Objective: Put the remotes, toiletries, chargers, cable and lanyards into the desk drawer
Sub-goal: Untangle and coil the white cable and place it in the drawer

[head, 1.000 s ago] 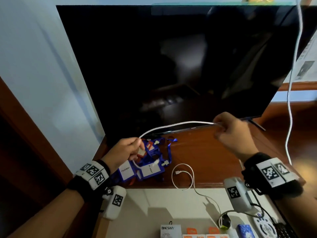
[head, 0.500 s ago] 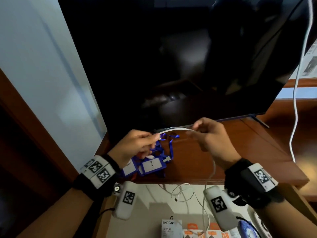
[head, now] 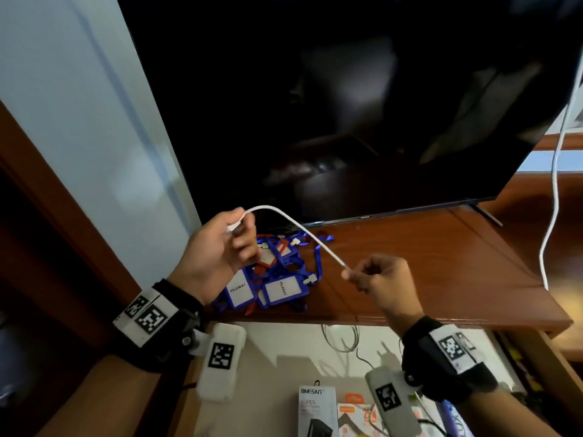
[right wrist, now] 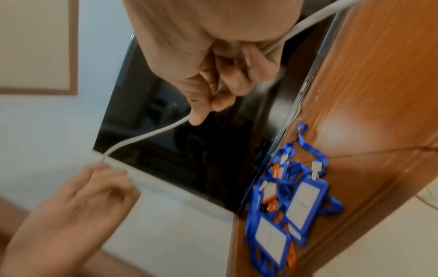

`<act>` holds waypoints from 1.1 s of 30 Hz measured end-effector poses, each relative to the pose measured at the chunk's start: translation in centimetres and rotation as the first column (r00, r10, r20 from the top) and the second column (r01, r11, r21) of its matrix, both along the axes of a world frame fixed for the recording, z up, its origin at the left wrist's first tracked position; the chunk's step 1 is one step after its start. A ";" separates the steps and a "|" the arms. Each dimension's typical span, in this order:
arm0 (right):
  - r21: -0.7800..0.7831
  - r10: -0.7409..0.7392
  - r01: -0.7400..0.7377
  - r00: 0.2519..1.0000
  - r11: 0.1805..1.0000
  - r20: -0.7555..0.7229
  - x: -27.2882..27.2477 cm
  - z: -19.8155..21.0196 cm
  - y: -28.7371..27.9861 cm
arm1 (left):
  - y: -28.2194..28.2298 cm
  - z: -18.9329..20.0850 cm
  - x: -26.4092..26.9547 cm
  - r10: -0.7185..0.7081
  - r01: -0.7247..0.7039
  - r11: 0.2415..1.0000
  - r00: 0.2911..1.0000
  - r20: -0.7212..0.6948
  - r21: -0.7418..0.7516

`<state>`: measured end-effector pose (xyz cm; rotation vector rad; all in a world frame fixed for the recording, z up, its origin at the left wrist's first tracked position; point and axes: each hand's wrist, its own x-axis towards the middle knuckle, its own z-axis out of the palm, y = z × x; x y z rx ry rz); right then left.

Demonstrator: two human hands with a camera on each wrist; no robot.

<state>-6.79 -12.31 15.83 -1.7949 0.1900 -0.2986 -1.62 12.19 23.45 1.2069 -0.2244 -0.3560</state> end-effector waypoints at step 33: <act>-0.055 0.334 -0.332 0.942 0.942 0.033 -3.4 -0.3 5.8 | -3.0 -2.9 -4.9 -0.283 0.386 0.836 0.912 -0.297 0.389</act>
